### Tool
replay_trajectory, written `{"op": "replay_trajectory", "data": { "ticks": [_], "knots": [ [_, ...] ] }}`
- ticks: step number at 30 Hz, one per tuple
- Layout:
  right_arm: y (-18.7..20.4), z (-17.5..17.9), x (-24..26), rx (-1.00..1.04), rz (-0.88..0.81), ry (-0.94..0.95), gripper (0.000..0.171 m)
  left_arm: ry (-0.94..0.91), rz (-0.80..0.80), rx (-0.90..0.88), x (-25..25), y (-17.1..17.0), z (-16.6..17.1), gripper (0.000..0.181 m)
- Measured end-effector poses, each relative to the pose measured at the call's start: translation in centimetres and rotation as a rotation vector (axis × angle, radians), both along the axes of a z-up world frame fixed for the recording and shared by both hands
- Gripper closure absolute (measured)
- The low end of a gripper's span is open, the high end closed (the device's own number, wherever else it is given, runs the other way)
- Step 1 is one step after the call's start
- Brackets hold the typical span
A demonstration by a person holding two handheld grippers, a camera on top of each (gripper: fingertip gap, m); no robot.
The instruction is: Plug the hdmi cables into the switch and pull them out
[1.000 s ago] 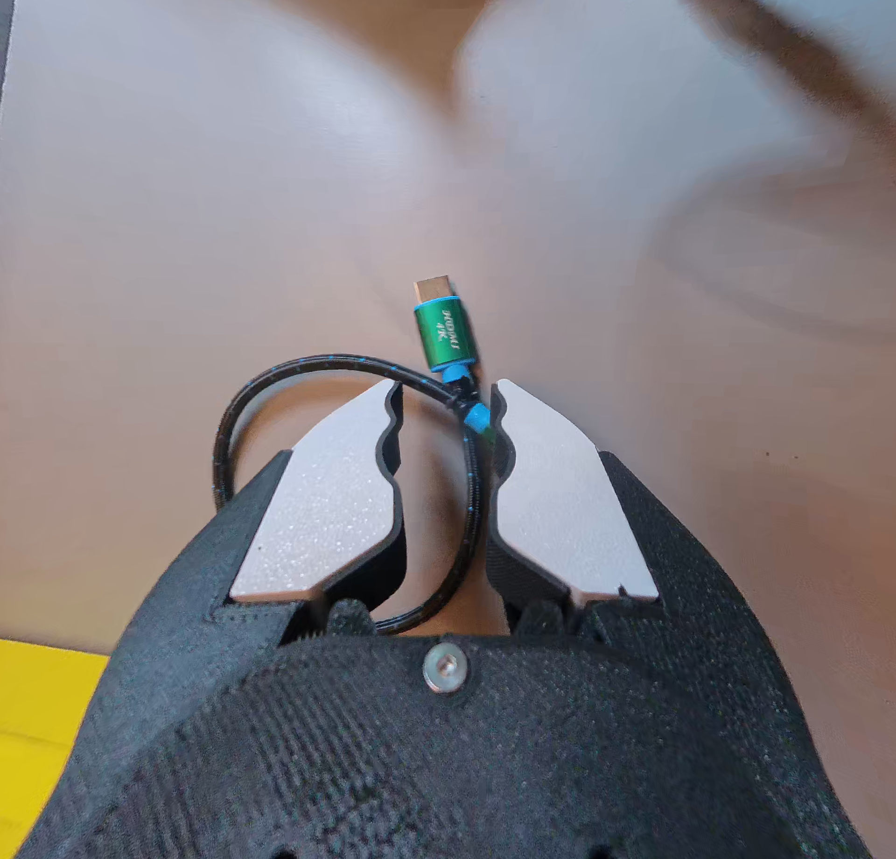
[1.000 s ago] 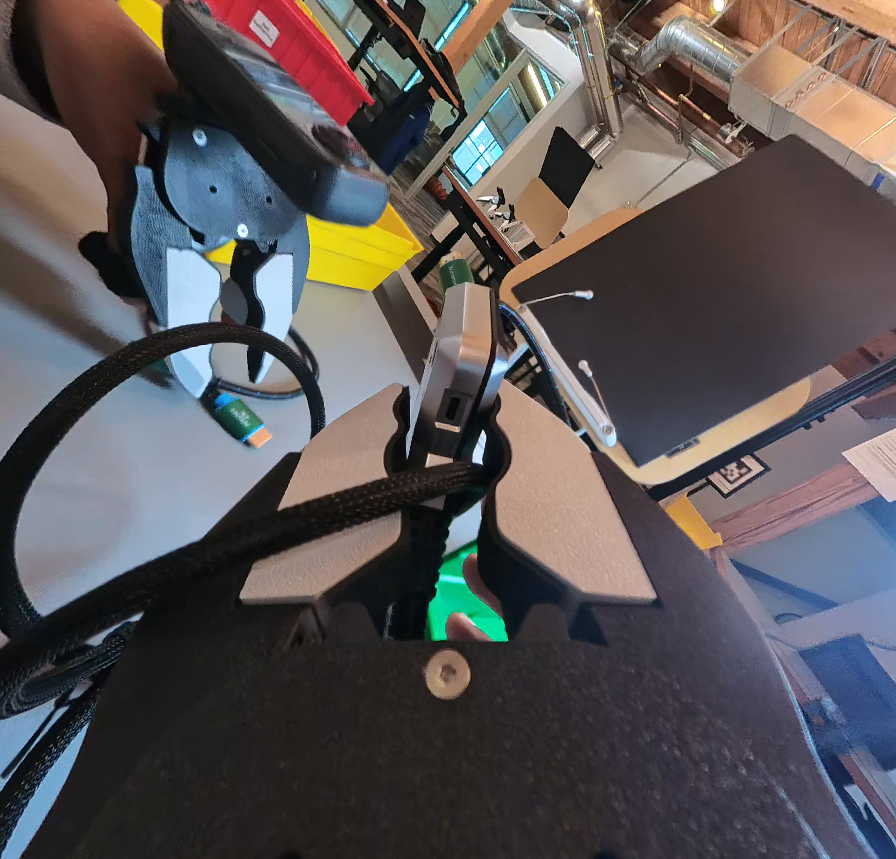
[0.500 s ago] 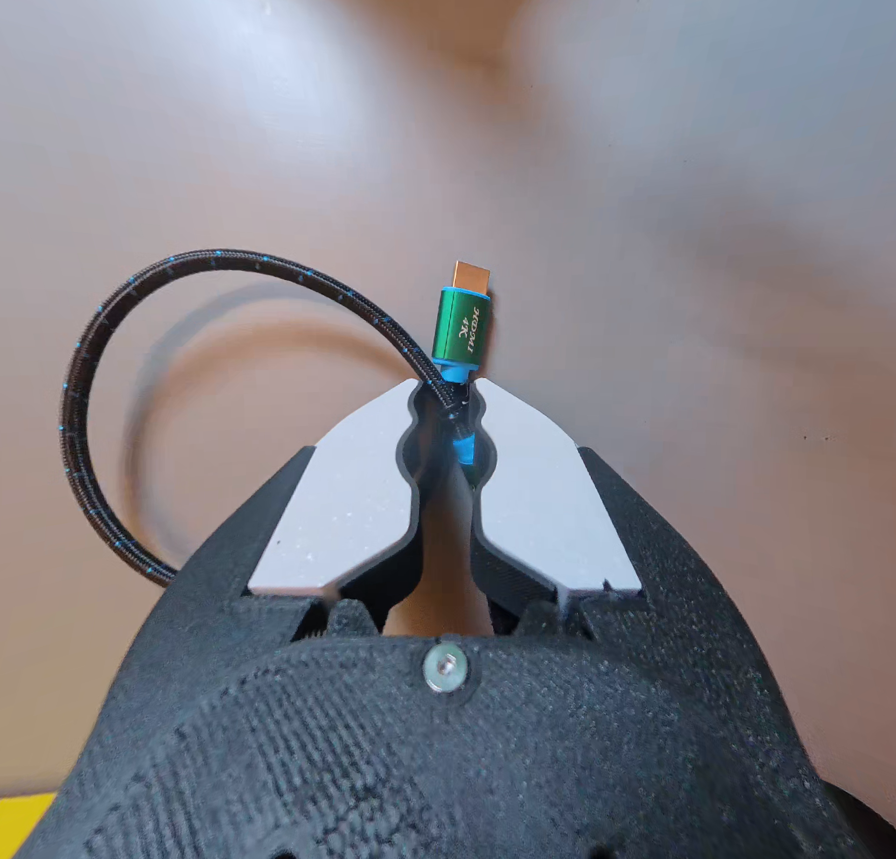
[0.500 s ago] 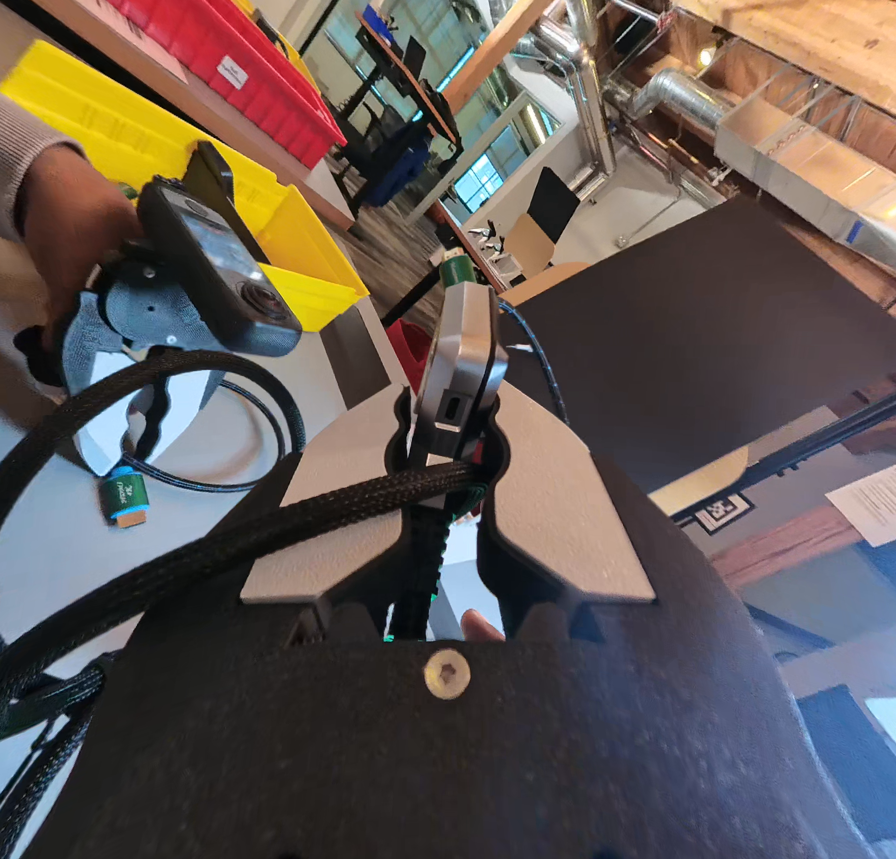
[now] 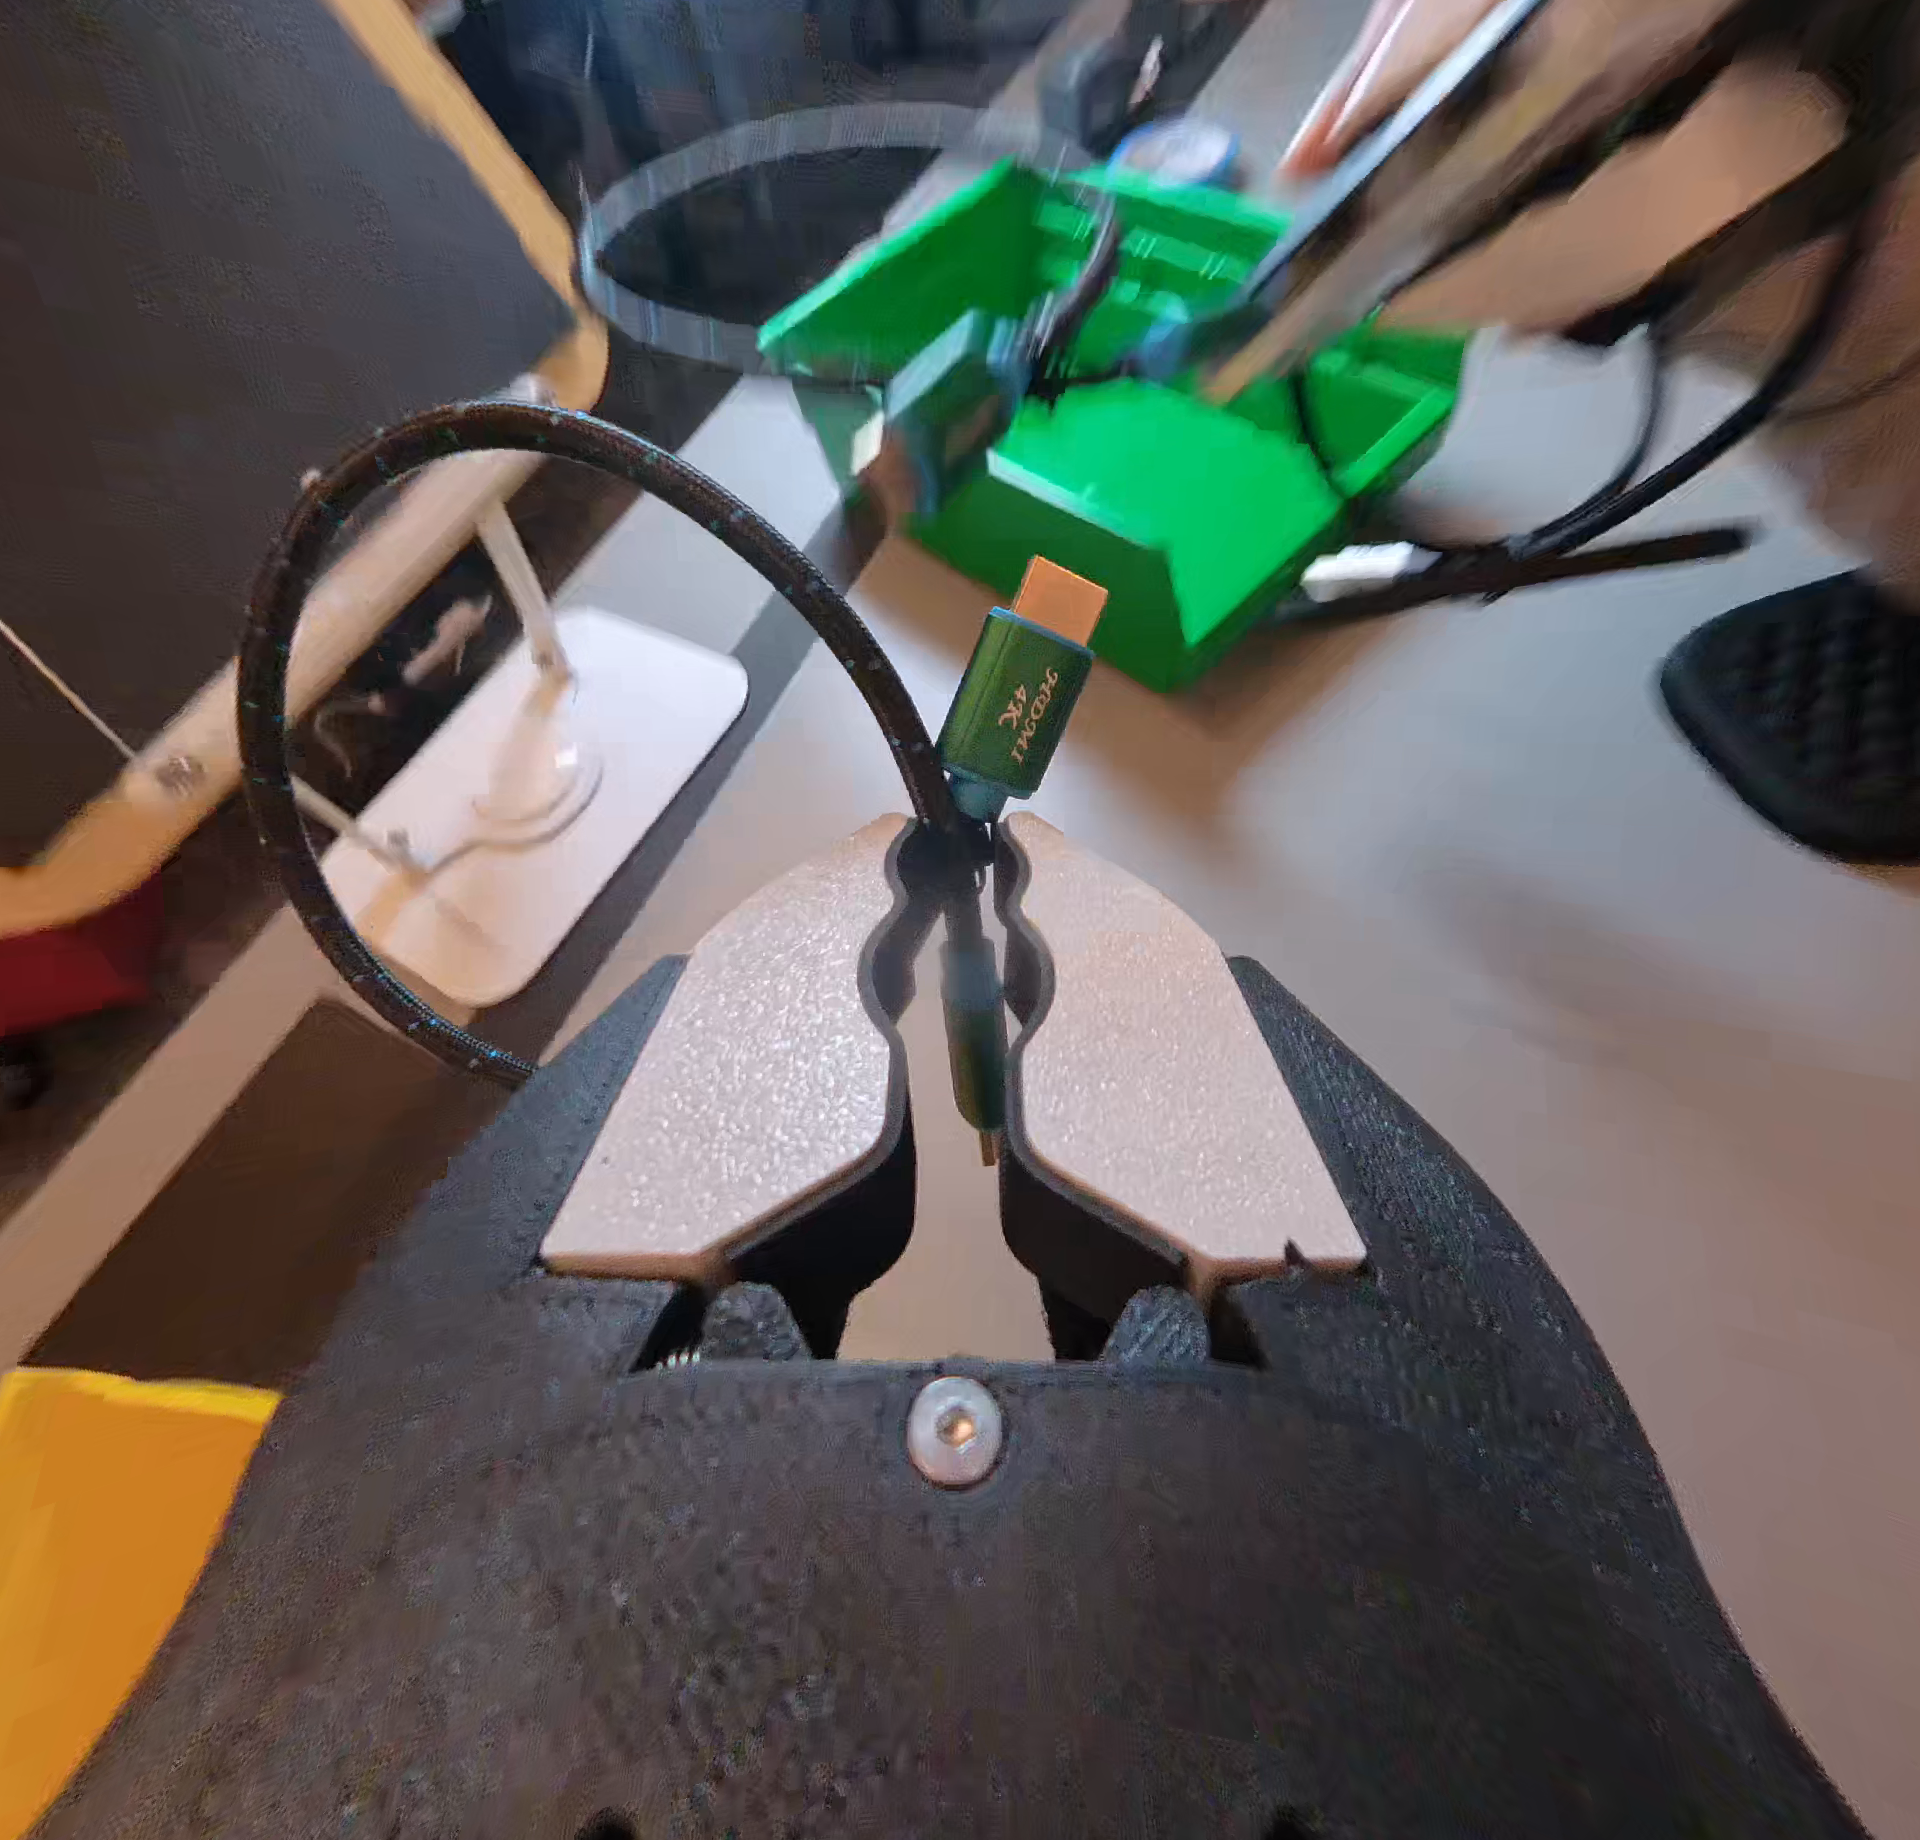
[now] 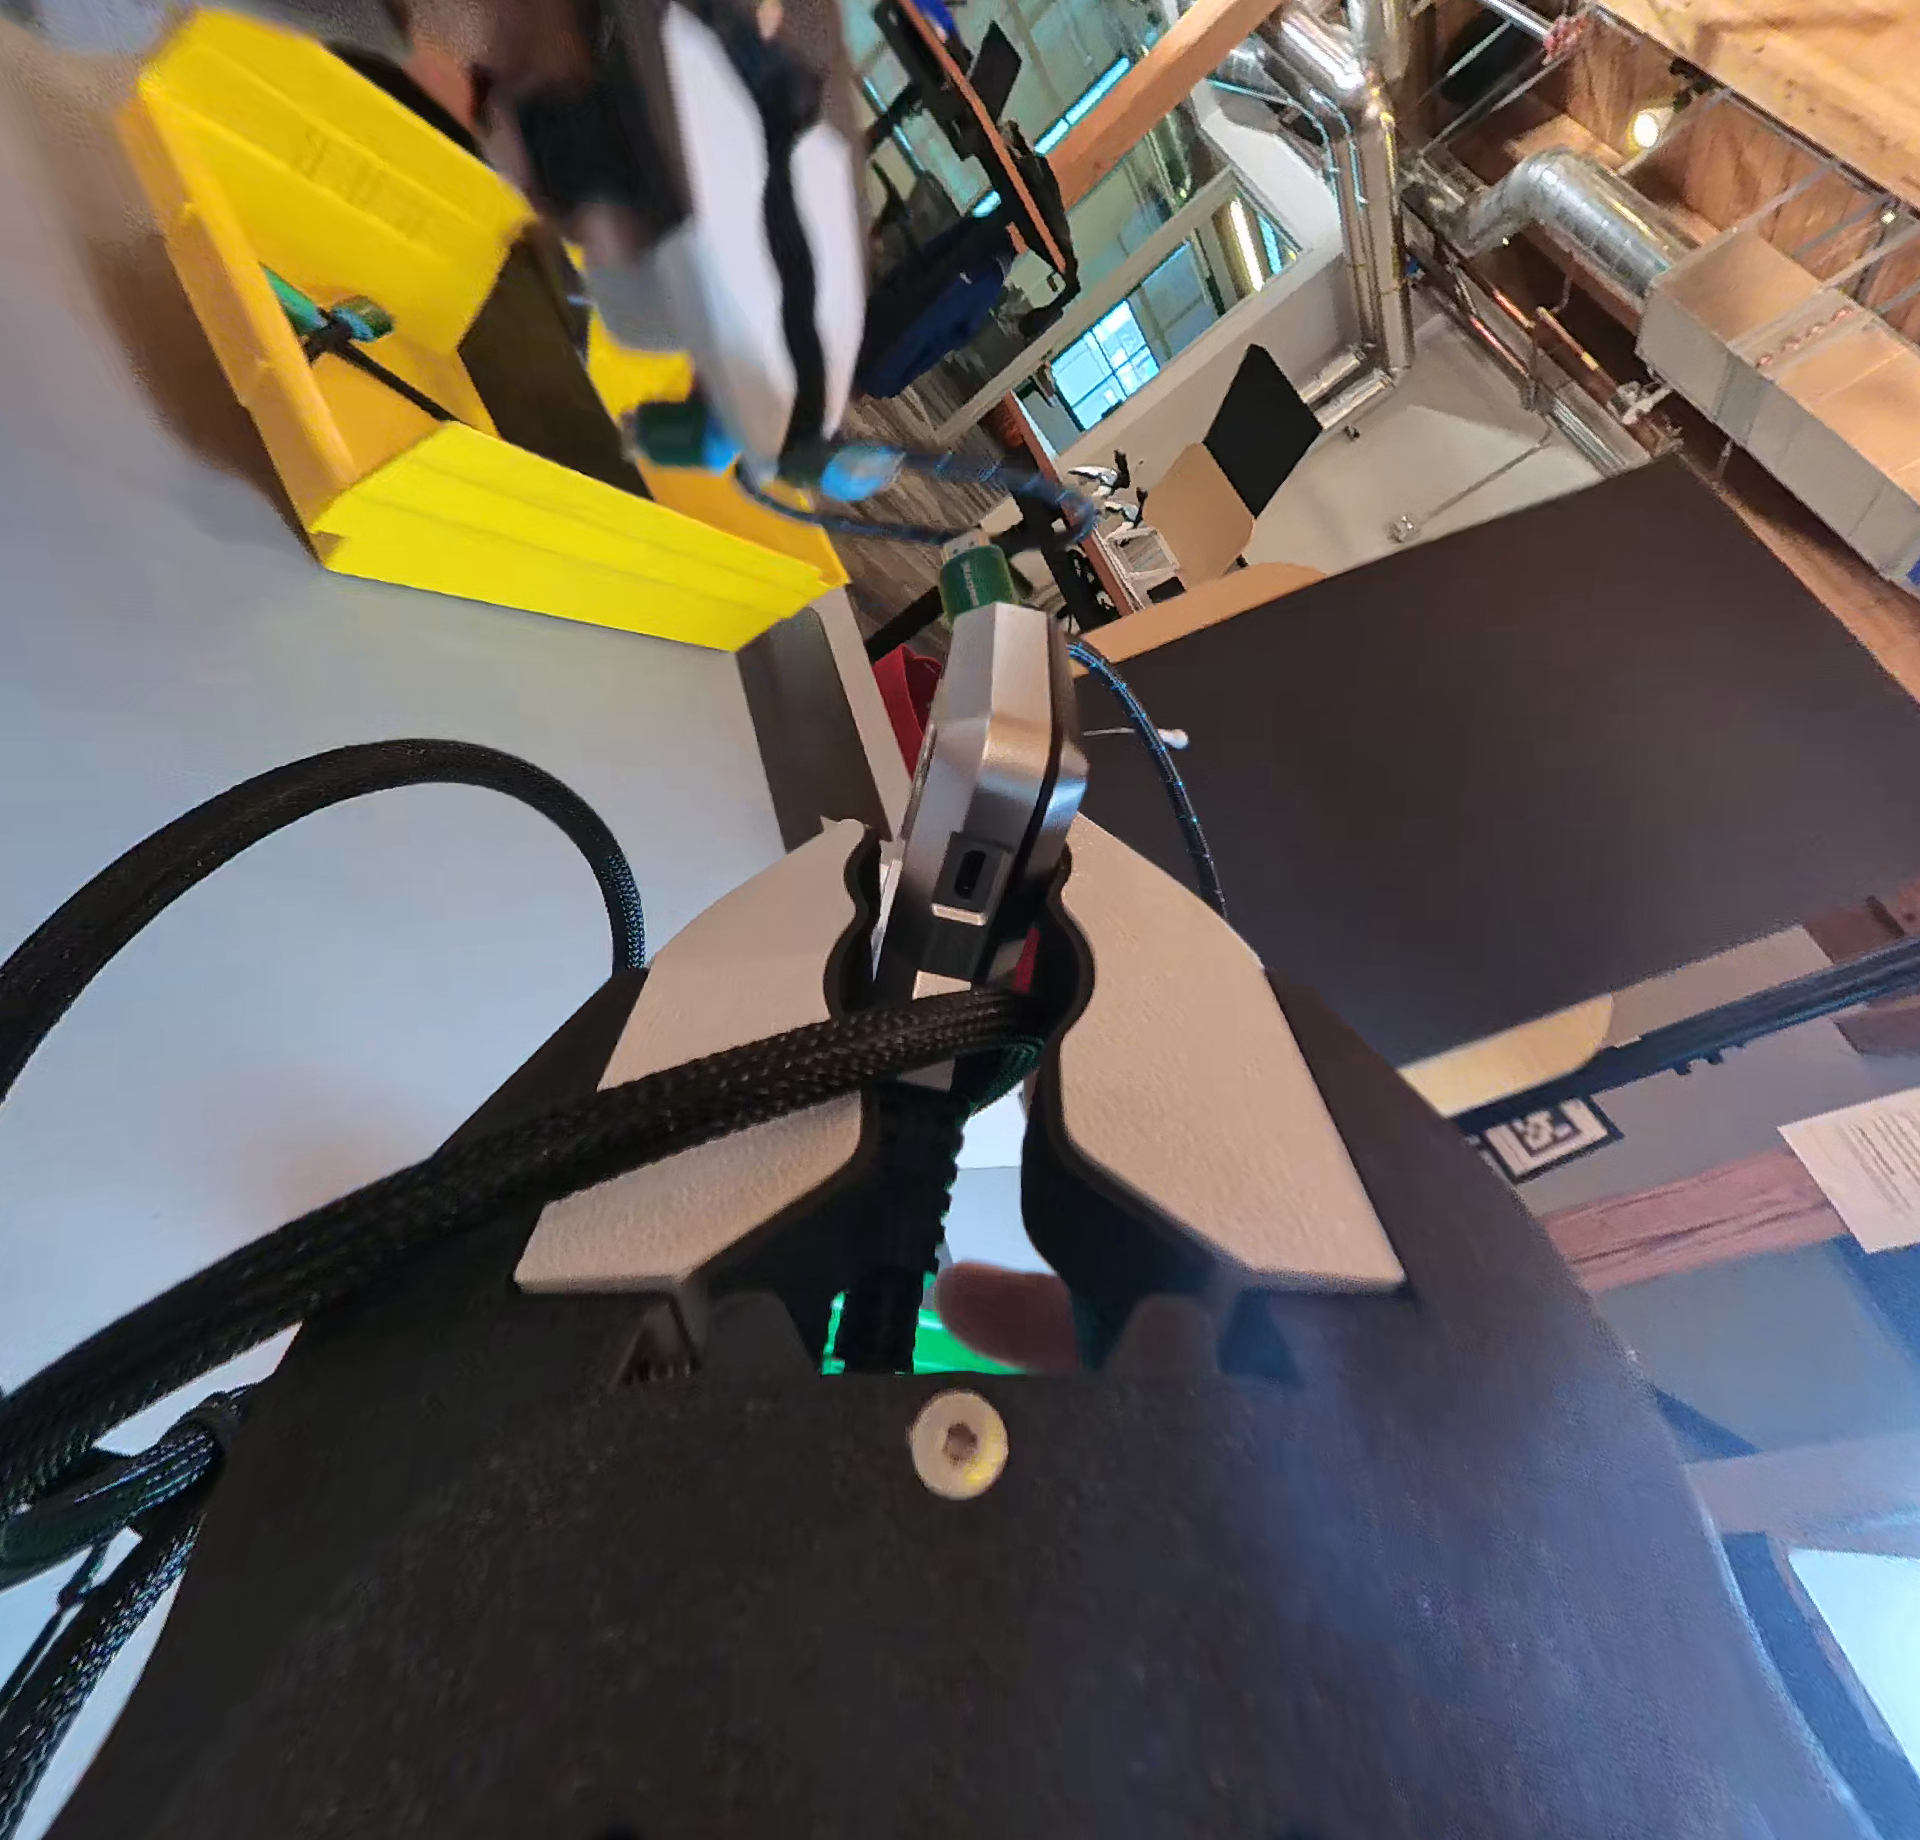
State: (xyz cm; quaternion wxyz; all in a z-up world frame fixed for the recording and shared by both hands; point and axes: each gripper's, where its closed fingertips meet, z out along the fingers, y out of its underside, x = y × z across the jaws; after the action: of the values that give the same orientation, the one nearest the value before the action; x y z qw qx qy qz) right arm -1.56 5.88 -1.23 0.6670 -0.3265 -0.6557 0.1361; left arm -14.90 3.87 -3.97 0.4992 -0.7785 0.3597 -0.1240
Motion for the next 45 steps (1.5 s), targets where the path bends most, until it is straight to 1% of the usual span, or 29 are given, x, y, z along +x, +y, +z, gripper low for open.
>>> {"op": "replay_trajectory", "data": {
  "ticks": [1,3,6,8,12,15,18,21,23,25,27,29,32,34,36,38,42,45],
  "knots": [
    [-0.5,-0.3,-0.4,0.013,0.015,-0.011,0.144,-0.014,-0.048,0.007,0.5,-1.2,1.3,0.168],
    [-1.8,-1.0,-1.4,0.051,0.05,-0.044,0.144,0.022,-0.148,0.005,1.7,-3.7,2.0,0.168],
    [-4.3,-2.1,-3.0,0.132,0.102,-0.113,0.144,0.092,-0.296,-0.06,3.7,-6.7,0.1,0.168],
    [-5.9,-2.8,-3.7,0.197,0.12,-0.163,0.144,0.141,-0.32,-0.096,3.7,-7.4,-1.1,0.168],
    [-7.4,-4.5,-4.6,0.266,0.125,-0.246,0.144,0.118,-0.32,-0.147,3.0,-7.2,-2.1,0.168],
    [-6.9,-5.5,-4.8,0.257,0.109,-0.276,0.144,0.155,-0.299,-0.183,2.3,-6.7,-3.5,0.169],
    [-5.2,-6.0,-4.3,0.229,0.07,-0.292,0.144,0.146,-0.276,-0.21,1.9,-5.9,-4.2,0.169],
    [-2.7,-5.7,-2.8,0.21,-0.016,-0.298,0.144,0.152,-0.257,-0.236,1.5,-5.5,-4.9,0.169],
    [-0.7,-4.7,-1.4,0.199,-0.093,-0.282,0.144,0.186,-0.229,-0.278,1.0,-5.3,-6.1,0.169],
    [0.8,-3.2,0.2,0.192,-0.152,-0.234,0.144,0.249,-0.206,-0.345,0.4,-5.2,-8.0,0.169],
    [1.2,-1.5,1.5,0.184,-0.173,-0.175,0.144,0.272,-0.247,-0.429,1.0,-5.7,-10.0,0.168],
    [0.7,-0.2,2.2,0.172,-0.157,-0.126,0.144,0.299,-0.304,-0.521,2.1,-6.2,-12.4,0.168],
    [-0.2,0.4,2.2,0.171,-0.133,-0.119,0.144,0.387,-0.349,-0.627,3.5,-6.4,-16.5,0.168],
    [-0.3,0.3,2.0,0.185,-0.138,-0.138,0.144,0.441,-0.369,-0.66,4.2,-6.4,-18.7,0.168],
    [-0.1,0.1,2.0,0.19,-0.146,-0.148,0.144,0.506,-0.359,-0.641,4.4,-5.8,-20.2,0.167],
    [0.2,0.1,2.1,0.178,-0.148,-0.143,0.144,0.549,-0.363,-0.586,4.5,-5.2,-20.6,0.162],
    [0.9,0.1,2.5,0.147,-0.156,-0.123,0.144,0.592,-0.379,-0.422,5.0,-3.9,-19.8,0.15],
    [1.5,0.2,2.9,0.147,-0.176,-0.121,0.144,0.687,-0.383,-0.351,4.4,-4.0,-19.1,0.151]
  ]
}}
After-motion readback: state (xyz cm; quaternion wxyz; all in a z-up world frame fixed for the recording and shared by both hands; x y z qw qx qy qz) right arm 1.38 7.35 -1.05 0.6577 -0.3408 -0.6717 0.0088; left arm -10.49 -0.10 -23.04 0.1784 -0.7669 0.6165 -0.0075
